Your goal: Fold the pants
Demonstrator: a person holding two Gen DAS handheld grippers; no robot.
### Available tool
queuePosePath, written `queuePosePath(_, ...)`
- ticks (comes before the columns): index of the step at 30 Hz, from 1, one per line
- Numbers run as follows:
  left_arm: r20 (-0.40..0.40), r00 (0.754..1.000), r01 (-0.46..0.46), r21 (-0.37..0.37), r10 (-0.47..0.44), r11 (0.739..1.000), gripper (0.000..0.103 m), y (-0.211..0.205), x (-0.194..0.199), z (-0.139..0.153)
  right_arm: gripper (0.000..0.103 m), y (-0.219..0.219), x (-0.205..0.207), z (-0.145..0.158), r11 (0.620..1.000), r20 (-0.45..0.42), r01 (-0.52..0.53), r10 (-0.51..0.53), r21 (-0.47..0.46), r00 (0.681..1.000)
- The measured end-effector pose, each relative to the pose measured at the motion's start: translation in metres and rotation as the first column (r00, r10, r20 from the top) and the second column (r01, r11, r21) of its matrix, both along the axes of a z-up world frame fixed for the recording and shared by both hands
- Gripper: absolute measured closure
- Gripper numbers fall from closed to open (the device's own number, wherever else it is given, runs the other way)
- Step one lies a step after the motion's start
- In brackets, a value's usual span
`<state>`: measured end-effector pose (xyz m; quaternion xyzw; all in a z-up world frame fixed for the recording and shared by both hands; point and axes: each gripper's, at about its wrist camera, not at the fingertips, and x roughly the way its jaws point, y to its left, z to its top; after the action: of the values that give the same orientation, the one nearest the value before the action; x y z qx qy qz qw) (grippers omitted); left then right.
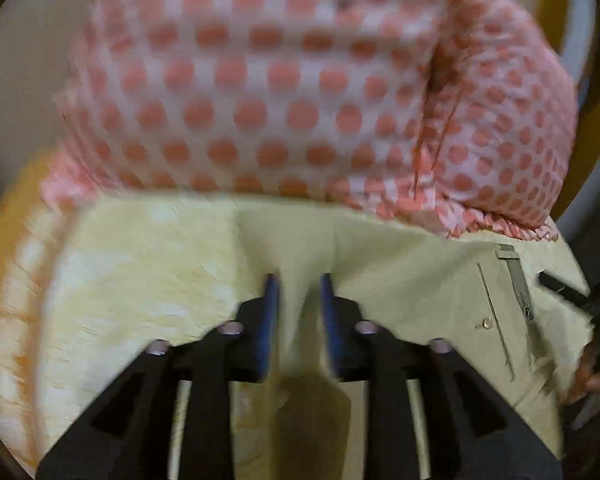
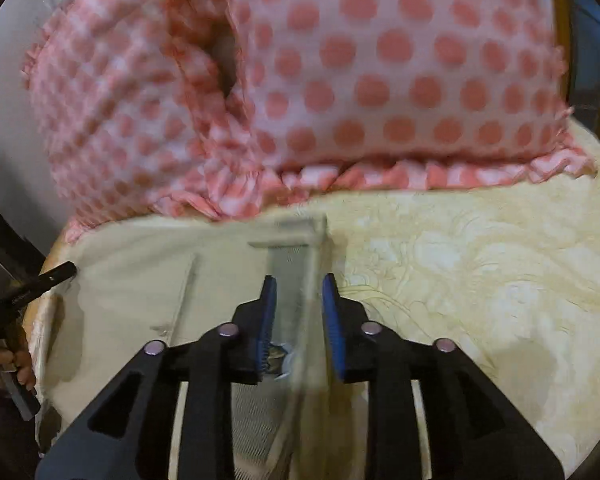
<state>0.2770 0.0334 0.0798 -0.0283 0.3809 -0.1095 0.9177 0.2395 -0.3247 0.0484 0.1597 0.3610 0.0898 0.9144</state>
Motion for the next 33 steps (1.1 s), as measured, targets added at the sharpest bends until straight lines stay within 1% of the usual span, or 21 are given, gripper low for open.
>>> queuePosePath(1,0.035,0.999,0.008,-0.011,-0.008,1.000,0.044,0.002,-0.013,0.006,0.043,-0.001,-0.014,0.006,0.998,0.044,-0.030,0.027,0.057,0.999)
queuePosePath(2,0.055,0.998,0.045,-0.070,-0.041,0.997,0.044,0.004,-0.030,0.010,0.034,-0.001,-0.024,0.009,0.994,0.074,-0.058,0.051,0.097,0.996)
queuePosePath(4,0.015,0.990,0.142,-0.191,-0.141,0.971,0.042,-0.001,-0.046,0.007,0.034,0.006,-0.038,0.008,0.967,0.086,-0.158,0.143,0.202,0.986)
queuePosePath(6,-0.075,0.976,0.179,-0.248,-0.204,0.952,0.042,-0.013,-0.047,-0.012,0.028,0.014,-0.034,-0.007,0.933,0.010,-0.206,0.213,0.295,0.977)
queuePosePath(7,-0.145,0.968,0.165,-0.247,-0.205,0.955,0.042,-0.020,-0.041,-0.028,0.027,0.016,-0.025,-0.027,0.924,-0.100,-0.170,0.216,0.344,0.971)
queuePosePath(8,-0.203,0.961,0.139,-0.224,-0.186,0.965,0.044,-0.025,-0.034,-0.043,0.027,0.016,-0.018,-0.038,0.924,-0.170,-0.127,0.199,0.360,0.965)
queuePosePath(9,-0.228,0.960,0.114,-0.208,-0.162,0.971,0.057,-0.024,-0.031,-0.052,0.027,0.006,-0.018,-0.047,0.903,-0.173,-0.074,0.160,0.422,0.972)
queuePosePath(10,-0.198,0.971,0.096,-0.196,-0.135,0.976,0.060,-0.023,-0.035,-0.051,0.027,0.002,-0.021,-0.048,0.905,-0.201,-0.025,0.121,0.425,0.972)
queuePosePath(11,-0.190,0.975,0.082,-0.175,-0.115,0.981,0.058,-0.022,-0.042,-0.048,0.026,-0.001,-0.028,-0.047,0.908,-0.229,0.014,0.091,0.419,0.969)
queuePosePath(12,-0.182,0.979,0.068,-0.154,-0.096,0.986,0.046,-0.022,-0.057,-0.040,0.017,-0.001,-0.039,-0.042,0.918,-0.226,0.026,0.070,0.397,0.972)
queuePosePath(13,-0.159,0.984,0.062,-0.136,-0.084,0.989,0.030,-0.021,-0.069,-0.036,0.010,0.007,-0.061,-0.032,0.947,-0.185,0.012,0.051,0.322,0.981)
queuePosePath(14,-0.105,0.992,0.062,-0.091,-0.072,0.994,0.022,-0.021,-0.094,-0.028,0.002,0.013,-0.075,-0.027,0.961,-0.155,-0.002,0.046,0.276,0.987)
queuePosePath(15,-0.066,0.996,0.057,-0.053,-0.061,0.997,0.011,-0.020,-0.113,-0.023,0.001,0.027,-0.100,-0.023,0.980,-0.107,-0.031,0.052,0.195,0.993)
queuePosePath(16,-0.030,0.999,0.045,-0.011,-0.045,0.999,0.006,-0.021,-0.133,-0.021,0.001,0.036,-0.116,-0.022,0.988,-0.081,-0.054,0.066,0.142,0.994)
queuePosePath(17,0.011,0.999,0.032,0.041,-0.032,0.999,0.005,-0.023,-0.159,-0.021,0.001,0.051,-0.133,-0.024,0.994,-0.057,-0.078,0.083,0.075,0.995)
queuePosePath(19,0.050,0.999,0.008,0.087,-0.013,0.996,0.002,-0.022,-0.195,-0.028,0.001,0.073,-0.159,-0.031,0.996,-0.021,-0.084,0.083,-0.036,0.996)
queuePosePath(21,0.055,0.998,-0.020,0.099,0.015,0.995,0.002,-0.022,-0.216,-0.038,0.001,0.094,-0.174,-0.040,0.987,0.023,-0.062,0.067,-0.147,0.998)
queuePosePath(23,0.039,0.998,-0.052,0.105,0.048,0.993,0.002,-0.021,-0.227,-0.050,0.001,0.104,-0.183,-0.043,0.976,0.043,-0.043,0.053,-0.214,0.998)
queuePosePath(27,0.020,0.995,-0.101,0.109,0.099,0.989,0.002,-0.017,-0.235,-0.068,0.001,0.114,-0.192,-0.053,0.969,0.038,-0.037,0.048,-0.245,0.998)
queuePosePath(29,0.047,0.994,-0.103,0.152,0.097,0.983,0.002,-0.022,-0.241,-0.071,0.001,0.118,-0.202,-0.055,0.956,0.049,-0.020,0.036,-0.292,0.998)
queuePosePath(33,0.073,0.993,-0.107,0.143,0.097,0.984,0.002,-0.022,-0.246,-0.073,0.001,0.122,-0.214,-0.058,0.951,0.090,0.014,0.015,-0.309,0.996)
